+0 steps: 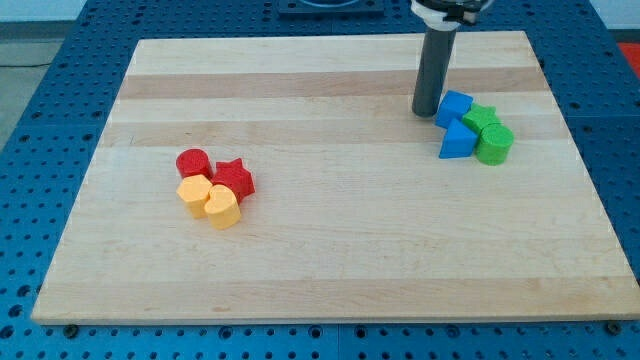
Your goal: Place the yellow blocks and red blocks diagonal to each other
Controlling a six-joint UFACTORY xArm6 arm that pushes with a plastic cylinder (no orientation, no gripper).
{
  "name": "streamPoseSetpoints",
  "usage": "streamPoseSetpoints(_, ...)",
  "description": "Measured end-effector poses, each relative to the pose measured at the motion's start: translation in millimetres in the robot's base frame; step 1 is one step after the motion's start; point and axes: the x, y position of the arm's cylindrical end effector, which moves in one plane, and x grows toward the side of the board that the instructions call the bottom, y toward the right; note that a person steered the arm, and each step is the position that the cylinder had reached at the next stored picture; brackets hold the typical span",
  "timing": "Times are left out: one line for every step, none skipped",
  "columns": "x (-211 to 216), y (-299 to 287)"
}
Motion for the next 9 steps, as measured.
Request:
streamPoseSetpoints(21,-3)
streamPoseSetpoints(51,-18)
streamPoseSetpoints(80,-56)
streamPoseSetpoints(106,-75)
streamPoseSetpoints(146,-90)
streamPoseSetpoints(182,-145)
streamPoseSetpoints(198,-218)
streamPoseSetpoints(196,-279)
streamPoseSetpoints(169,-318)
